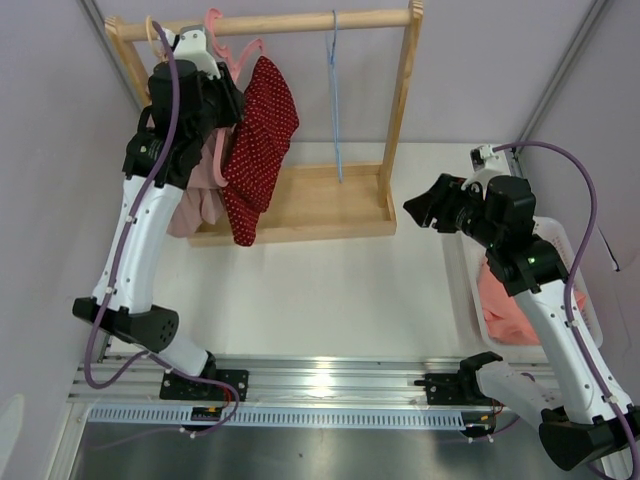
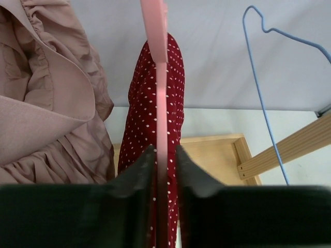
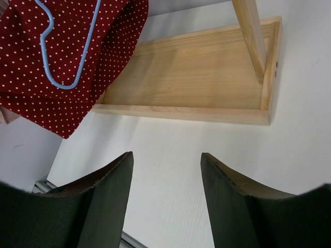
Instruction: Place the skirt on the hanger
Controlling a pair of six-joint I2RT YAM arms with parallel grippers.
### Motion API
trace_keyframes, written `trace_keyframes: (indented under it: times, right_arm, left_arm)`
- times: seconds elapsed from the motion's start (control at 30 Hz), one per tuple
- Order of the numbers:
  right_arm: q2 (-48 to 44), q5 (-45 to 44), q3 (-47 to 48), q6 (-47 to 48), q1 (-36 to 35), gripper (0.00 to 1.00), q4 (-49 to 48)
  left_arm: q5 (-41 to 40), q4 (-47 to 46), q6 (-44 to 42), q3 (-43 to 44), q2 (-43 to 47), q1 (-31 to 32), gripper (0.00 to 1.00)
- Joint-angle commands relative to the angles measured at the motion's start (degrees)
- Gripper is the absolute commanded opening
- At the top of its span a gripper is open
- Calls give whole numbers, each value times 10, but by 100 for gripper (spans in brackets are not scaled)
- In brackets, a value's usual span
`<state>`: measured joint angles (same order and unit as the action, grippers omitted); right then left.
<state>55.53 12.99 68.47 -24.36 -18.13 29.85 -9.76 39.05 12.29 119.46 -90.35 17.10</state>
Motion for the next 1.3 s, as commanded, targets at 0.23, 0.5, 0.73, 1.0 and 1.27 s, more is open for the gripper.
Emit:
trace_keyframes:
  times: [0.23,0.5,0.73,1.0,1.27]
  right_arm:
    - [-5,2,-3,-1,2,62,-23]
    - [-2,-10,-6,-7,3,66,-15]
    - [-9,-43,-28,-17,2,73,-7]
    - [-19,-89,-60,-23,2,78,11]
    - [-21,-98,-85,-41,2,80,-13]
  left_arm:
    - [54,7,11,-17,77,-2,63]
    - [149,25,22,-62,144,7,70]
    - [168,-5,15,-182,238,62,70]
    - [180,-48,12,-380,357,151,71]
    - [181,-42,-16,-488,427,161,72]
